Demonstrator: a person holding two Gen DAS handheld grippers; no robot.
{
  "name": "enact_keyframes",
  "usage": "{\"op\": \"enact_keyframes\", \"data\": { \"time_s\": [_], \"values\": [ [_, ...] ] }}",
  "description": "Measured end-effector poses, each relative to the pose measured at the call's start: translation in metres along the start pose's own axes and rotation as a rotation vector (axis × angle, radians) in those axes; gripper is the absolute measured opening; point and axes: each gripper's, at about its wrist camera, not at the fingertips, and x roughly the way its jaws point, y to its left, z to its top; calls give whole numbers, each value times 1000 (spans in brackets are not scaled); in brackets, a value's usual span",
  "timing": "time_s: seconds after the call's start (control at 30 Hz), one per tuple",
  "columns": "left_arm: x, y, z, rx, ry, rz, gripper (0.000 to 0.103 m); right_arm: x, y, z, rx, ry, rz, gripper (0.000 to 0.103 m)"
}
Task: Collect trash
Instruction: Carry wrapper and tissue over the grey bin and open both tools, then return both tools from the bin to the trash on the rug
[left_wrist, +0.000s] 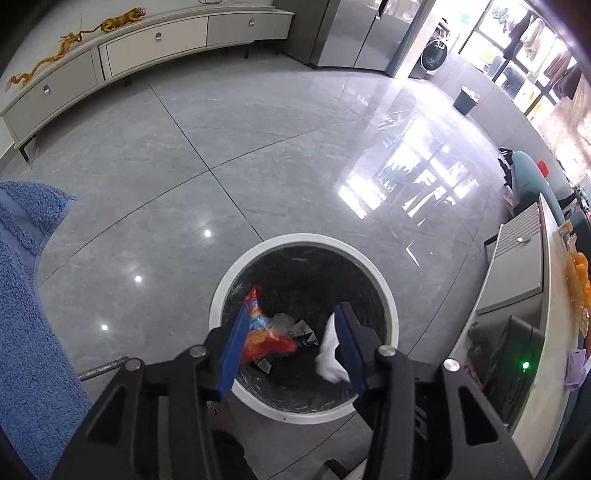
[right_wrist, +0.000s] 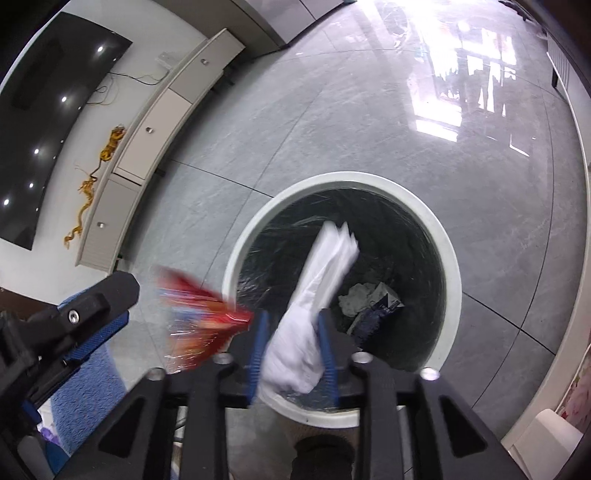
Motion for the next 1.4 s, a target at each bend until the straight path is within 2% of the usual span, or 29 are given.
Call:
{"op": "enact_keyframes", "data": {
  "time_s": [0.17, 0.33, 0.43, 0.47, 0.57, 0.6, 0.93, 1.2, 1.4],
  "values": [
    [-21, 3, -3, -5, -29, -25, 46, -4, -1, -2, 8, -10, -16, 33],
    [-63, 6, -13, -17, -89, -25, 46, -22, 6, -6, 5, -47, -6, 33],
    [-96, 8, -22, -24, -146, 4, 46, -39, 15, -9, 0, -81, 16, 34],
    [-107, 9, -25, -26, -163, 13, 46, -44, 19, -10, -1, -90, 24, 35],
    [-144, 13, -37, -35, -226, 42, 51, -67, 31, -15, -13, -126, 60, 52],
    [-159, 14, -41, -43, -251, 54, 52, -76, 35, -17, -22, -138, 74, 52],
    [-277, 35, -99, -117, -448, 107, 59, -171, 94, -53, -206, -260, 206, 53],
    [-366, 55, -159, -168, -614, 168, 63, -239, 146, -96, -378, -362, 311, 60],
    [-425, 64, -201, -195, -736, 228, 70, -282, 180, -131, -511, -424, 389, 66]
  ]
}}
